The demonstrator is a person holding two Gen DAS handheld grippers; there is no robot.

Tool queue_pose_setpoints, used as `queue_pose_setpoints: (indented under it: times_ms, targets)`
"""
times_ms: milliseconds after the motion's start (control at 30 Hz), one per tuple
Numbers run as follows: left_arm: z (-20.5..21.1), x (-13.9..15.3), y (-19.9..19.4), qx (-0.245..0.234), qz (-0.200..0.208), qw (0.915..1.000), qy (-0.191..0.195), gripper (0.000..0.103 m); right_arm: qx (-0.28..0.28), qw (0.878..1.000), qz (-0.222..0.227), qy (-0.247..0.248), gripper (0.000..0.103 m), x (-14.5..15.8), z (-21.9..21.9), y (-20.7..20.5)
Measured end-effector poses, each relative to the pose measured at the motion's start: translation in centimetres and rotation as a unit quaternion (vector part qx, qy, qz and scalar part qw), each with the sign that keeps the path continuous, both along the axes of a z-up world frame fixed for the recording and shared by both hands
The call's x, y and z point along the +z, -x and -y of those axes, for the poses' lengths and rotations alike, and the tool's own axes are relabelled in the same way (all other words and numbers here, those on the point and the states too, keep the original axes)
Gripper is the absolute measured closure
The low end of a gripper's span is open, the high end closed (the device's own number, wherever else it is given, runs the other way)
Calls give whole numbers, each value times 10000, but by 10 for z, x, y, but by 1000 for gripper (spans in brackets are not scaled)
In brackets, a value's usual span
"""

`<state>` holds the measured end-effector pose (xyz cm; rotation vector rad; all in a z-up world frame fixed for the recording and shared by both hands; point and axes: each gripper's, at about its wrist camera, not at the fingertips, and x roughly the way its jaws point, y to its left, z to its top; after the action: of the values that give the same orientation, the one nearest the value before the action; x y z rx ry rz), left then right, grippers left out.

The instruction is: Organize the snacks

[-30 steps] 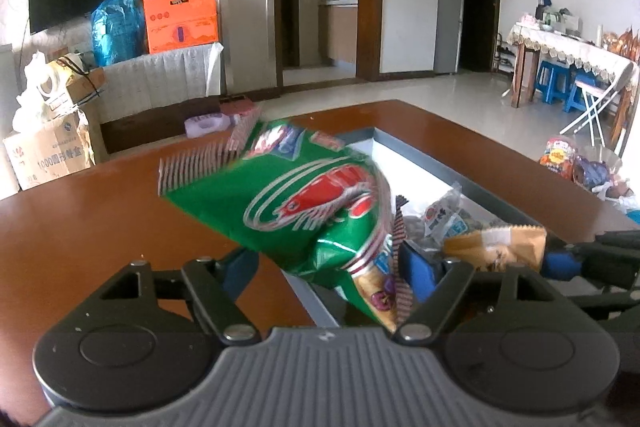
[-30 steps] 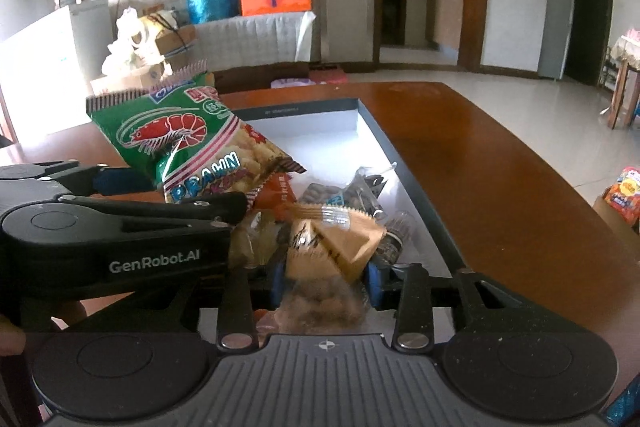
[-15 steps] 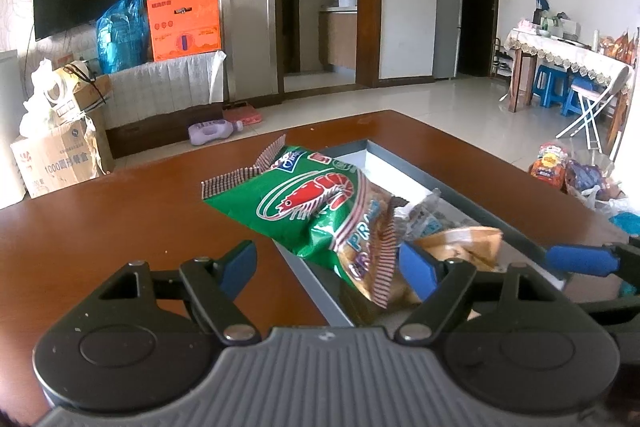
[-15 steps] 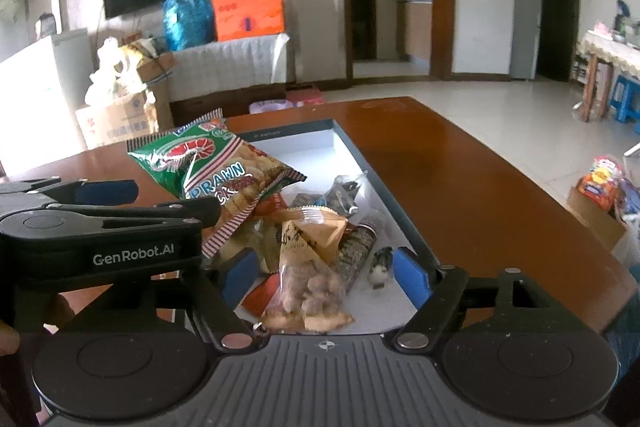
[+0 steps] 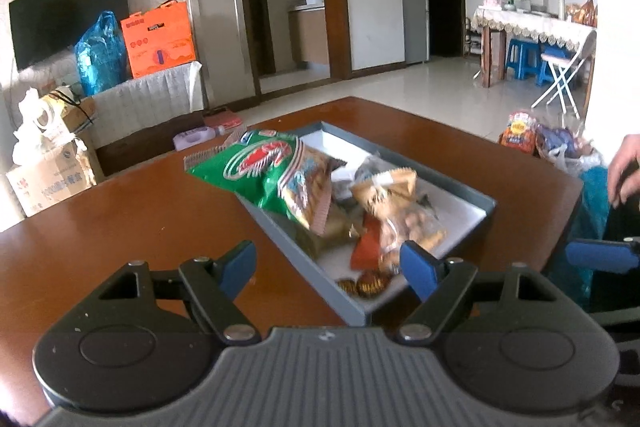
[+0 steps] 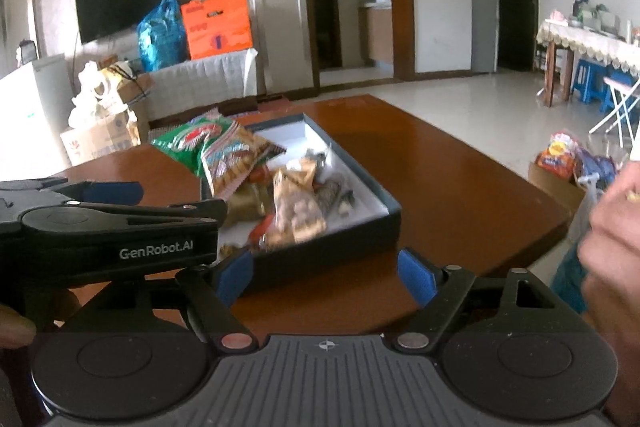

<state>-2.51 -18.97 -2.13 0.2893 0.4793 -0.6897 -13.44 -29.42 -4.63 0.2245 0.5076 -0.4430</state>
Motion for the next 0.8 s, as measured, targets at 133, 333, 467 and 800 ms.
queue_pose_setpoints:
  times_ms: [133,333,467,800]
  targets:
    - [-15,-6,16,174,-224,9996,91,24,111,9999,-88,-5,21,-5,-6,5]
    - [-26,-9,22,401,-303,9986,140,24,224,9996,-129,-59,21,-9,-11,5]
    - [-26,-11,20,502,-292,9983,85,24,269,9995,-144,-102,21,-12,-10,6]
    - [-16,-15,14,487,-109,9987,-61,16,413,9988,-199,-181,20,-16,-10,5]
